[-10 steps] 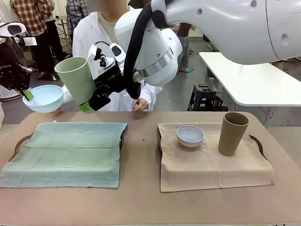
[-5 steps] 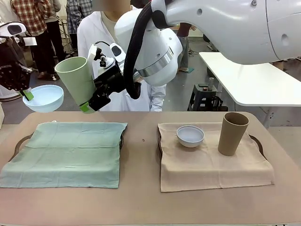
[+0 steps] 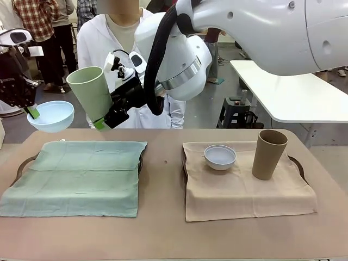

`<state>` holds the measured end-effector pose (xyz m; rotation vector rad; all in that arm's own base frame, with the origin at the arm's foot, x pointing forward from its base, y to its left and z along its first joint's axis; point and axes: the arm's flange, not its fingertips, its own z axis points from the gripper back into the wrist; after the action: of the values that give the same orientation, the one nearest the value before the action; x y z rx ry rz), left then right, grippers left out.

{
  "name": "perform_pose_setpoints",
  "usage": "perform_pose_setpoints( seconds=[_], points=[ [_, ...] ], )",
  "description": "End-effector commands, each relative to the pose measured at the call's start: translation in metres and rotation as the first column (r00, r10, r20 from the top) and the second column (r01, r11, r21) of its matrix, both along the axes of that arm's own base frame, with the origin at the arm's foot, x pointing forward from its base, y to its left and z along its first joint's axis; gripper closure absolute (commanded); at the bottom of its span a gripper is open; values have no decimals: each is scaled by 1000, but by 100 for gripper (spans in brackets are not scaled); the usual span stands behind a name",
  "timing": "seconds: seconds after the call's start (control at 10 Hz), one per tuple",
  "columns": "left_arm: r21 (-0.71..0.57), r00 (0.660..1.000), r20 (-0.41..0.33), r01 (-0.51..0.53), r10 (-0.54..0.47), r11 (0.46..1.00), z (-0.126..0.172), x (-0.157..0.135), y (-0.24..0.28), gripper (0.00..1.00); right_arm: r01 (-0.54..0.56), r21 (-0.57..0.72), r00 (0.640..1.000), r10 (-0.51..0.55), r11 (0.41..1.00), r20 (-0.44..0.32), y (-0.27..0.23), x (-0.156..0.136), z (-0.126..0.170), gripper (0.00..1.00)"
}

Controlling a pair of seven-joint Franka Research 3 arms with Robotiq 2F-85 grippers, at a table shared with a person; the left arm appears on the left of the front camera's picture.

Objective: Set up a tray with a mat and arrange the tableware.
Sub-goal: Place the Picnic Bowl and Reusable plastic cup back onto the Handle tray in front of the human's position.

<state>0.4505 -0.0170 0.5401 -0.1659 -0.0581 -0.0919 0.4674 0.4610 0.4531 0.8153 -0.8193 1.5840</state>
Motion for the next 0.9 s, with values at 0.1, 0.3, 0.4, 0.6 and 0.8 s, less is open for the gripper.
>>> perform_pose_setpoints(
  seconds=[0.1, 0.3, 0.4, 0.6, 0.8],
  points=[
    [-30, 999, -39, 12, -13, 999, -69, 32, 12, 96, -11, 120, 1000, 14, 993, -26, -13, 32, -76, 22],
    [-31, 998, -56, 5, -7, 1000, -107, 40, 11, 96, -19, 156, 999, 25, 988, -38, -7, 44, -124, 22],
    [-30, 998, -62, 1, -3, 1000, -120, 45, 11, 96, -32, 159, 998, 40, 987, -46, 1, 46, -142, 22],
    [-13, 996, -91, -8, 7, 1000, -145, 53, 9, 96, -46, 165, 996, 57, 985, -68, 14, 49, -171, 22],
    [-1, 994, -112, -16, 16, 1000, -164, 58, 6, 96, -46, 154, 993, 62, 987, -101, 24, 50, -188, 22]
  ],
)
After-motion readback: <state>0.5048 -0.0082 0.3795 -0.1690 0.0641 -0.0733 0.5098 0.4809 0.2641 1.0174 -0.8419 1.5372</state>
